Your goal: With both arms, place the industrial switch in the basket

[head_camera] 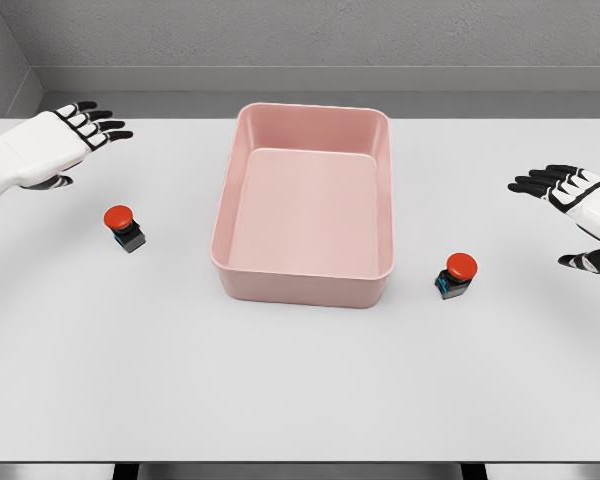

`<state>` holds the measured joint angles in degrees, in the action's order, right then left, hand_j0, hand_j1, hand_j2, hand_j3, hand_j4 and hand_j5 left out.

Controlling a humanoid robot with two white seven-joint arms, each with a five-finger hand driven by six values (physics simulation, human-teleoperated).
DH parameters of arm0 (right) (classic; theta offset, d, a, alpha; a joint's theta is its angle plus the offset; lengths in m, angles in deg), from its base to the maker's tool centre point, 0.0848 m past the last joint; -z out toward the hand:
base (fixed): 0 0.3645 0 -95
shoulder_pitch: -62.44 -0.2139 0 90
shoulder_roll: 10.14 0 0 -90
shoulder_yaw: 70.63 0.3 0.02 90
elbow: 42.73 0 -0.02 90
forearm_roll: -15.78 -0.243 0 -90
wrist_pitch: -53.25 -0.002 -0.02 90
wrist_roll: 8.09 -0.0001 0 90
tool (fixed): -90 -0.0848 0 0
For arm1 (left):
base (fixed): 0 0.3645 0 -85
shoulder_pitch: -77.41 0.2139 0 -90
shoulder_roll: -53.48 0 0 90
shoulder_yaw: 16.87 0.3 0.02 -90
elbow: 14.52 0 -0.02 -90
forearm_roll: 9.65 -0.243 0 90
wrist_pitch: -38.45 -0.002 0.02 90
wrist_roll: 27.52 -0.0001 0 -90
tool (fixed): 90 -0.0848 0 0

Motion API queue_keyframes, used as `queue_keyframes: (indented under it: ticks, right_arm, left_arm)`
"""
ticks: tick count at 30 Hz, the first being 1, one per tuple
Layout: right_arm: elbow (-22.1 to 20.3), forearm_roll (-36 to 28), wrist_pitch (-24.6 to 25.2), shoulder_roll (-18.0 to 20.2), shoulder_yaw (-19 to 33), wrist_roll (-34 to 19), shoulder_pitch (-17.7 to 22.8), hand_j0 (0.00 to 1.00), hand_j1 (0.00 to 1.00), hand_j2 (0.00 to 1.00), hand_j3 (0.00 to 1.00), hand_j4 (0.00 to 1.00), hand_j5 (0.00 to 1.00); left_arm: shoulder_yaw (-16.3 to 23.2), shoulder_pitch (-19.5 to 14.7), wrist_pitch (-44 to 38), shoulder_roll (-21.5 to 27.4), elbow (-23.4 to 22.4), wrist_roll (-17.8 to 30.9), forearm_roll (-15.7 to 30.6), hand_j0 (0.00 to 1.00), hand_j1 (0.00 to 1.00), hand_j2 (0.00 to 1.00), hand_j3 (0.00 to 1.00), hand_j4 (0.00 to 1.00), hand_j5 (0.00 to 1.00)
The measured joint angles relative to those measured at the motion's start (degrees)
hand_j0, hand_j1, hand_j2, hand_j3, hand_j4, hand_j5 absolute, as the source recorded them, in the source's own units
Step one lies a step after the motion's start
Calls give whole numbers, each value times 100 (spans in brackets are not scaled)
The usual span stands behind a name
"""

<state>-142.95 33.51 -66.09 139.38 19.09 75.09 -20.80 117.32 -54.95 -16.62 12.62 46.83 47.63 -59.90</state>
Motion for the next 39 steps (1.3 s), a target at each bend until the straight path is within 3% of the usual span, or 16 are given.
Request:
queue_keyframes:
  ticks: [8,12,14,15,19,22,28,32,37,39]
  right_arm:
    - [-15,-9,94,62,-17,-153,18,100,100,100,100,100,100]
    - [-20,-15,406,-12,-71,-1130,-448,100,100,100,100,100,100]
    - [-21,-15,486,-45,-121,-1470,-554,99,99,99,99,99,99]
    - [-21,-19,512,-54,-185,-1573,-791,99,99,99,99,99,99]
    - [-16,-22,675,-115,-800,-2207,-1713,99,99,99,99,99,99]
    - [17,-8,773,-180,-1199,-2596,-1775,100,100,100,100,100,100]
    - [36,-3,1052,-226,-1478,-2790,-1854,100,100,100,100,100,100]
    - [23,-2,1133,-416,-1801,-2812,-2232,100,100,100,100,100,100]
    - [15,-1,1160,-520,-2130,-2819,-2312,100,100,100,100,100,100]
    - [18,1,1180,-535,-2219,-2820,-2312,99,99,99,99,99,99]
  left_arm:
    - [169,97,1,13,89,183,-146,100,100,100,100,100,100]
    - [316,88,2,29,238,517,-203,100,100,100,100,100,100]
    - [373,88,2,70,321,643,-214,100,100,100,100,100,100]
    - [401,88,3,89,370,688,-217,100,100,100,100,100,100]
    - [482,80,4,124,536,776,-217,100,100,100,100,100,100]
    - [578,79,4,165,677,856,-219,100,100,100,100,100,100]
    - [701,79,4,207,903,908,-249,100,100,100,100,100,100]
    - [789,79,4,214,1010,914,-269,100,100,100,100,100,100]
    - [827,97,5,250,1131,939,-276,100,100,100,100,100,100]
    - [830,97,5,271,1181,1048,-270,93,93,93,93,93,93]
